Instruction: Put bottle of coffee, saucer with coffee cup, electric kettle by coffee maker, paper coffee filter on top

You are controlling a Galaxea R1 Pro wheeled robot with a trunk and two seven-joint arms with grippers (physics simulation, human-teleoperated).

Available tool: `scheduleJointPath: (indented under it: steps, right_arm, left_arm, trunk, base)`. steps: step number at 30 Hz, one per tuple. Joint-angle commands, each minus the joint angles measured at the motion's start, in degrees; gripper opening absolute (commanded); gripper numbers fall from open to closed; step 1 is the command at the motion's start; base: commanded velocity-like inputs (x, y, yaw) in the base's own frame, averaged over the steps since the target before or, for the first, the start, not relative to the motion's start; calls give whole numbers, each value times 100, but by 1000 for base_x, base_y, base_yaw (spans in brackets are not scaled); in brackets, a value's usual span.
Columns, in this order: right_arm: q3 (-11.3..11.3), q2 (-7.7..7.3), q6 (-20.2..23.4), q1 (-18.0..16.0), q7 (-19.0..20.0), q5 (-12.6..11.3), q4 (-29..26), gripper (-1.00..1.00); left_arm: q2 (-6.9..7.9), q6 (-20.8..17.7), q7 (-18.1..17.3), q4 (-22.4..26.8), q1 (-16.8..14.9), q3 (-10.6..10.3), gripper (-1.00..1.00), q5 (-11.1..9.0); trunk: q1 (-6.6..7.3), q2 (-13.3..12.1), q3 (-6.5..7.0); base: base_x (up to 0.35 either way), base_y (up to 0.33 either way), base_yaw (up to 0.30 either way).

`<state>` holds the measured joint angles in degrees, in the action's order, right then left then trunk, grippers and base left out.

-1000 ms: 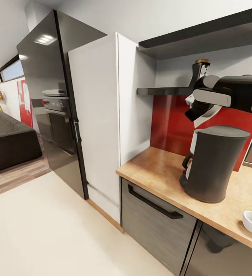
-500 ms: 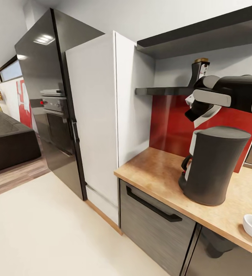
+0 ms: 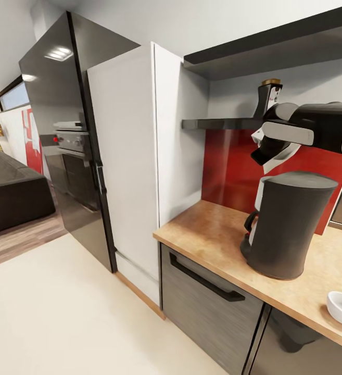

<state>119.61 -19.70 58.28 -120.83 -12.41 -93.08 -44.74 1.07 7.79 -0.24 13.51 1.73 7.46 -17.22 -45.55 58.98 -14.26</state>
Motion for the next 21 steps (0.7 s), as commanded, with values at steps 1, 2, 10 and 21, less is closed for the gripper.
scheduleJointPath:
  steps: [1,2,10,21]
  right_arm:
    - [18,-4,-9,-11,-60,-69,-15,-100]
    - [18,-3,-9,-11,-60,-69,-12,-100]
    - [11,8,-9,-4,-60,-69,-12,-100]
    - [15,10,-9,-2,-60,-69,-17,-100]
  left_arm:
    - [-1,4,-2,11,2,2,100,-36]
    - [-1,4,-2,11,2,2,100,-36]
    - [-1,4,-2,11,2,2,100,-40]
    - [-1,4,-2,11,2,2,100,-40]
  trunk:
    - [0,4,-7]
    - [0,4,-7]
    - [0,4,-7]
    - [0,4,-7]
  base:
    - [0,-17,0]
    - [0,-16,0]
    - [31,-87,0]
    - [31,-73,0]
